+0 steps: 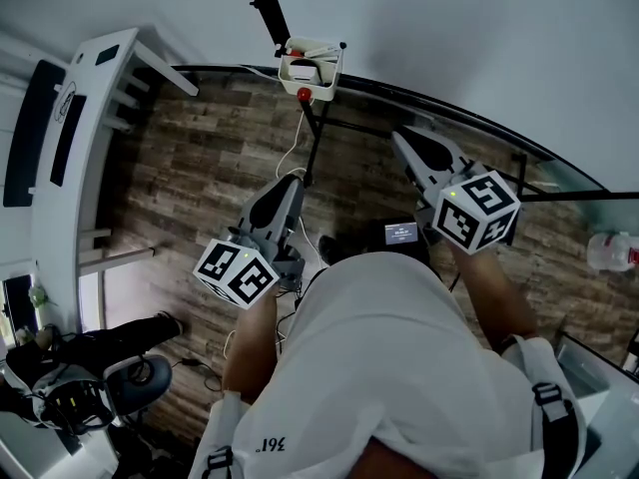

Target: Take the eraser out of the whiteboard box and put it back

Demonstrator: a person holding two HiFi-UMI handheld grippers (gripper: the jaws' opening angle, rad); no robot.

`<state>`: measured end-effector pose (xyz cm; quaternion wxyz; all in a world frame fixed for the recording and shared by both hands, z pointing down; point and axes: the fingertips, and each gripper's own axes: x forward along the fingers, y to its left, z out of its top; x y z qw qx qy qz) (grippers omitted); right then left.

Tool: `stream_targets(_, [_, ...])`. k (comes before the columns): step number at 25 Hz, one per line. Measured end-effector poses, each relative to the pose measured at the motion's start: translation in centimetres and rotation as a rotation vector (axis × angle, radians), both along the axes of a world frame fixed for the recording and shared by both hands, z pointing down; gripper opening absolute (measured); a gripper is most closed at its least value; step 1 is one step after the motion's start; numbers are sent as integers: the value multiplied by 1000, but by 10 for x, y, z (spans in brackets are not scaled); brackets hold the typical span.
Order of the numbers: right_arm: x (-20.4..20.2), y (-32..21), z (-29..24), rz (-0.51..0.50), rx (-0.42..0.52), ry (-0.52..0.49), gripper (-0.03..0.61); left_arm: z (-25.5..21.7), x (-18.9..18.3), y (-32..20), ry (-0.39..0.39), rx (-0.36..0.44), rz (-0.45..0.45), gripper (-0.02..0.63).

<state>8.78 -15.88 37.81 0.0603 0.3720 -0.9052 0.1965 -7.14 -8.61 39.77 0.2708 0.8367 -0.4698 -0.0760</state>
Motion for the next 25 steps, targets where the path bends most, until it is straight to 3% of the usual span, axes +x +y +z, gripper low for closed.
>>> stream_targets(25, [-2,7,12,-7,-16,44,25,8,16,1,10,-55,54,35])
